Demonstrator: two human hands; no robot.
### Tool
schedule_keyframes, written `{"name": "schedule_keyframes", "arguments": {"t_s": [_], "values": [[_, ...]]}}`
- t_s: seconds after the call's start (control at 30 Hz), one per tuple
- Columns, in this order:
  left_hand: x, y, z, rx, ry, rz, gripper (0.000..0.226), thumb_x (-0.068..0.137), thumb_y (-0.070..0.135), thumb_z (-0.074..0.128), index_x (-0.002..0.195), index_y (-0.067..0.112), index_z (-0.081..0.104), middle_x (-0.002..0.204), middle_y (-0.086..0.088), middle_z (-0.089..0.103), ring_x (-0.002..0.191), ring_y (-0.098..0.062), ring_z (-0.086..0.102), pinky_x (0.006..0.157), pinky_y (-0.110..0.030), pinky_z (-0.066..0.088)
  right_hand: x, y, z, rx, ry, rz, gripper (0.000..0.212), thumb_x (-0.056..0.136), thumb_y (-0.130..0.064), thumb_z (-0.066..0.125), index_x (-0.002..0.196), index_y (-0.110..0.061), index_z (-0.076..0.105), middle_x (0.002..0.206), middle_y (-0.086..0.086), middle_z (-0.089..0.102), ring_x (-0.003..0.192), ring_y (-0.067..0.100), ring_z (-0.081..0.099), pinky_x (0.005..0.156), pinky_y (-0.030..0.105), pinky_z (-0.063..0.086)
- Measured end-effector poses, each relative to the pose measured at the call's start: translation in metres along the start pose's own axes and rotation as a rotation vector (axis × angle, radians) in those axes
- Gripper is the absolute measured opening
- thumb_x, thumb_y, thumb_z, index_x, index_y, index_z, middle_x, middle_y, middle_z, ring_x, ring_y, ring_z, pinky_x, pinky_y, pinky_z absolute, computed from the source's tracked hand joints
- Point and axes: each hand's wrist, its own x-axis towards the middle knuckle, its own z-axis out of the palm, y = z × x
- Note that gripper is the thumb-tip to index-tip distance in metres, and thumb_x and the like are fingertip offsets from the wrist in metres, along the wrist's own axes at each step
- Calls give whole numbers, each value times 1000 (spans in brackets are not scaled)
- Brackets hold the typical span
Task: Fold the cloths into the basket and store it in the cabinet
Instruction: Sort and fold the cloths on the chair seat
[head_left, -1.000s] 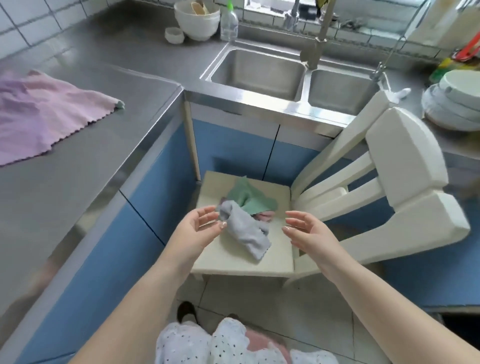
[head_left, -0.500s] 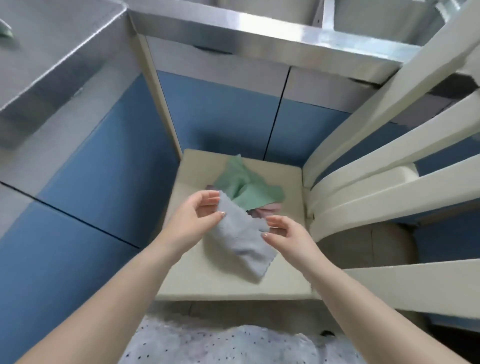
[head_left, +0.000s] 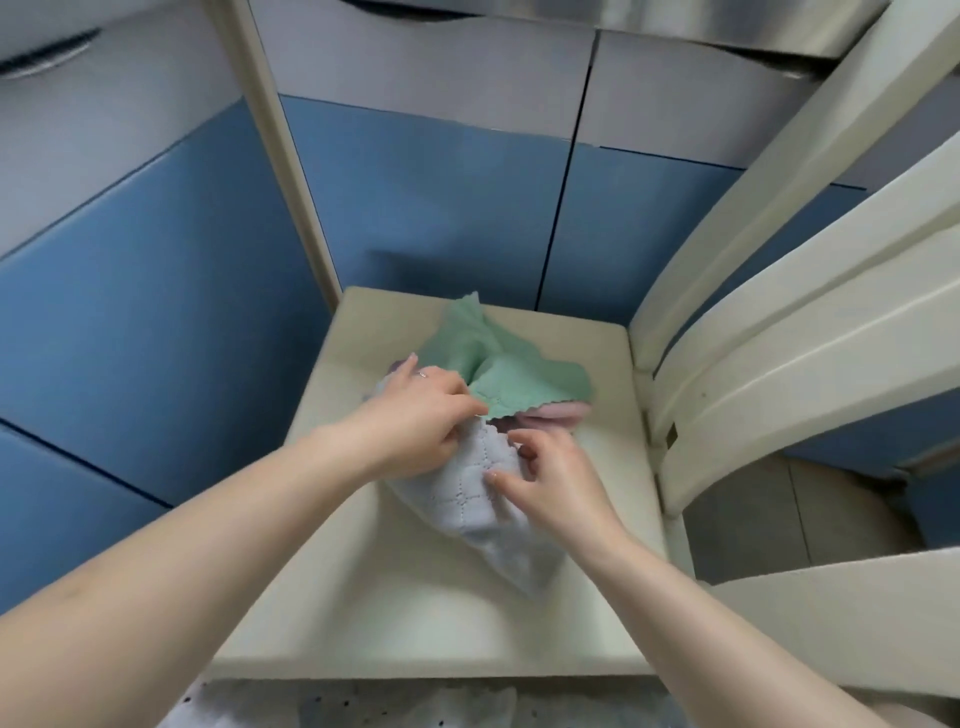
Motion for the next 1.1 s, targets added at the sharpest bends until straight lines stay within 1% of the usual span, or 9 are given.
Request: {"name": "schedule_keyframes", "arguments": {"t_s": [0.2,0.43,0.5,0.57,0.67,0.77,0.83,0.93,1.1], "values": [[-21,0,-23,-36,210,22,13,90,23,52,95,22,63,99,4,60,100,-19,54,114,-42,12,-16,-15,-13,19,86,-80,15,79,-30,68,76,-26,53,84,-11,59,87,13,55,74,29,44],[-57,-6,-64,-62,482,92,17,95,23,48,80,16,47,68,4,52,61,-17,42,112,-28,23,-29,-53,-73,-30,217,-308,14,89,-25,56,81,-24,45,66,-13,54,67,17,52,62,34,42],[-70,-11,-80,-133,518,129,17,93,26,51,78,17,49,70,9,49,61,-13,42,82,-22,43,-24,-69,-94,-39,259,-376,13,90,-26,56,82,-25,45,67,-13,55,65,12,52,61,32,43],[-79,-19,-95,-139,521,164,13,90,25,58,79,18,56,73,16,45,63,-7,43,60,-16,36,-19,-80,-113,-59,262,-406,13,89,-27,57,81,-28,47,67,-16,56,65,3,52,60,25,43],[-87,-31,-112,-86,479,148,8,90,24,60,86,19,65,81,14,46,69,-10,49,62,-16,38,-10,-93,-135,-150,209,-472,15,85,-34,64,79,-29,51,65,-16,55,60,2,49,56,20,39],[-95,-41,-126,-90,521,63,7,91,21,57,89,20,63,86,12,51,77,-15,54,67,-27,44,-4,-105,-152,-415,88,-574,24,78,-49,66,78,-27,55,66,-10,55,62,13,49,58,29,42],[-100,-48,-137,-86,605,-10,7,92,19,53,87,20,58,83,10,55,77,-17,55,64,-27,42,2,-114,-161,-614,42,-580,34,77,-52,64,64,-28,43,60,-7,48,62,17,46,55,31,38],[-101,-56,-156,-95,724,-113,10,93,18,50,85,20,55,84,5,60,77,-19,55,63,-29,40,15,-129,-173,-713,132,-562,41,81,-39,59,58,-24,29,62,-6,43,69,22,44,55,30,32],[-100,-59,-205,-51,891,-175,17,94,24,54,93,10,63,91,-5,62,86,-27,57,69,-36,44,32,-162,-197,-608,349,-522,34,89,-28,58,65,-23,34,80,-3,44,75,23,44,60,27,29]]}}
